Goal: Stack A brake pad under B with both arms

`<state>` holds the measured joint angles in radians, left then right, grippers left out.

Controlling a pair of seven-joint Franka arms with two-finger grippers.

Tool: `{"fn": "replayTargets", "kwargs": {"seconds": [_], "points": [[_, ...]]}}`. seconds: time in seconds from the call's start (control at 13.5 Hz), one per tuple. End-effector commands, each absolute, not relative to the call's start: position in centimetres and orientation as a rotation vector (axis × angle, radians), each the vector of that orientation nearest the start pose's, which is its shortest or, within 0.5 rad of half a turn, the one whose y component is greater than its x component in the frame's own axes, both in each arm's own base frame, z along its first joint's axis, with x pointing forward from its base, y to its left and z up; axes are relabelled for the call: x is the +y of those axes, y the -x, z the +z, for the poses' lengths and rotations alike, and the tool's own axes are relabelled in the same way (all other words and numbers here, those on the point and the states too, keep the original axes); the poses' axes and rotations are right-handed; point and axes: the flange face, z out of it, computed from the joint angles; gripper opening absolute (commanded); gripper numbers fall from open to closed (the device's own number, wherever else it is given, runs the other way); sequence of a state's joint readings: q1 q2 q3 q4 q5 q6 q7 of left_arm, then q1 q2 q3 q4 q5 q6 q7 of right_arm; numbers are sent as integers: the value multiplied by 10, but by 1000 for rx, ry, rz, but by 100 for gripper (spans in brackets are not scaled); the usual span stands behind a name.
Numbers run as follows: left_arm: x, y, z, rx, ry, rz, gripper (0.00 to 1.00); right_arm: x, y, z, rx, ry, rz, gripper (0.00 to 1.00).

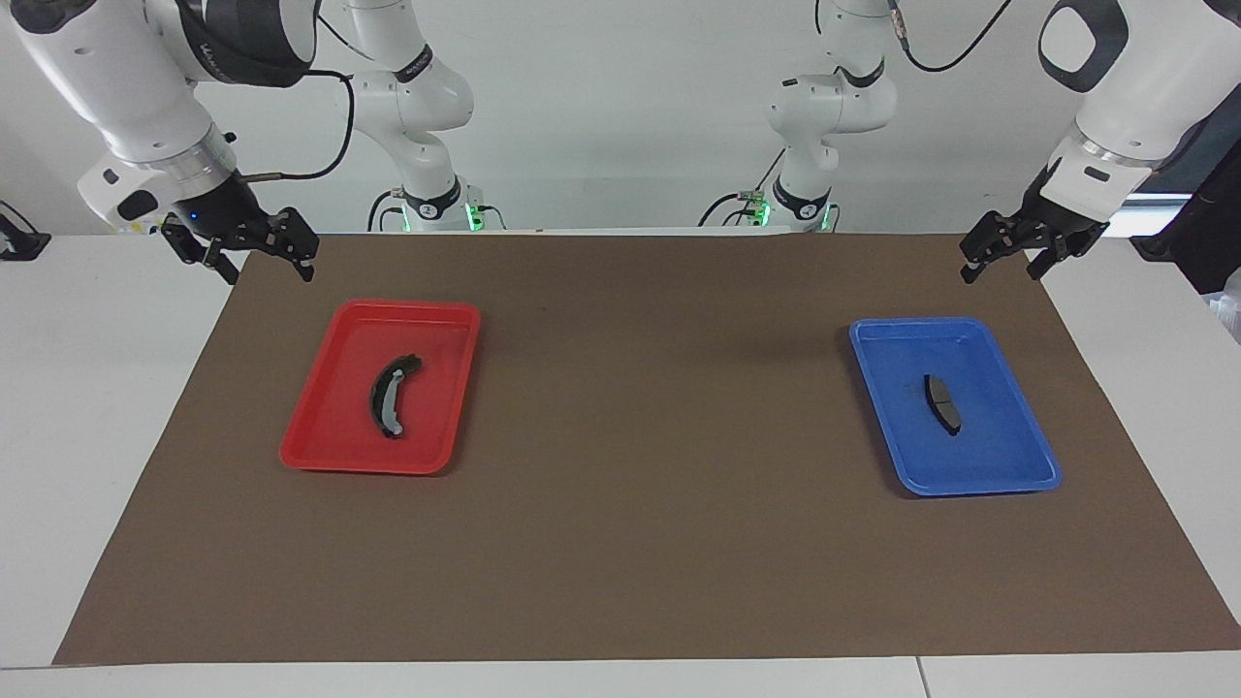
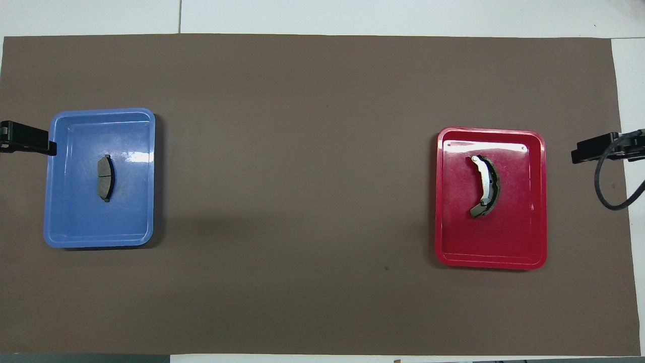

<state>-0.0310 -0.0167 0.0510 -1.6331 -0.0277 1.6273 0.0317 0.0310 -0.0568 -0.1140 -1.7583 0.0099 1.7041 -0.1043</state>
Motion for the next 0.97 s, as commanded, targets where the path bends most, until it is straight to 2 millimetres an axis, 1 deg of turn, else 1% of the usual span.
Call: {"fn": "replayTargets", "kwargs": {"seconds": [0.0, 0.07, 0.15, 0.22, 0.3, 0.45, 0.52, 0.67, 0.82, 0.89], "points": [[10, -549, 601, 14, 3164, -66, 99, -27, -520, 534, -86, 3116, -88, 100], [12, -550, 593, 8, 3163, -74, 99, -17, -522, 518, -93, 3115, -99, 100], [12, -552, 582, 9, 3163, -86, 99, -15, -524, 499, -87, 3117, -113, 100], [16, -554, 570, 3, 3162, -96, 99, -11, -528, 475, -97, 3119, -116, 100], [19, -557, 555, 21, 3159, -120, 99, -9, -532, 456, -98, 3122, -128, 100], [29, -560, 516, 58, 3152, -152, 99, -3, -537, 426, -116, 3125, -144, 100], [35, -564, 493, 49, 3150, -150, 99, -5, -538, 411, -113, 3128, -138, 100], [44, -570, 455, 65, 3149, -116, 99, -8, -538, 374, -103, 3135, -109, 100], [57, -577, 420, 51, 3144, -118, 99, -6, -530, 351, -100, 3135, -145, 100], [59, -578, 405, 46, 3144, -111, 98, -5, -529, 343, -103, 3136, -128, 100]]}}
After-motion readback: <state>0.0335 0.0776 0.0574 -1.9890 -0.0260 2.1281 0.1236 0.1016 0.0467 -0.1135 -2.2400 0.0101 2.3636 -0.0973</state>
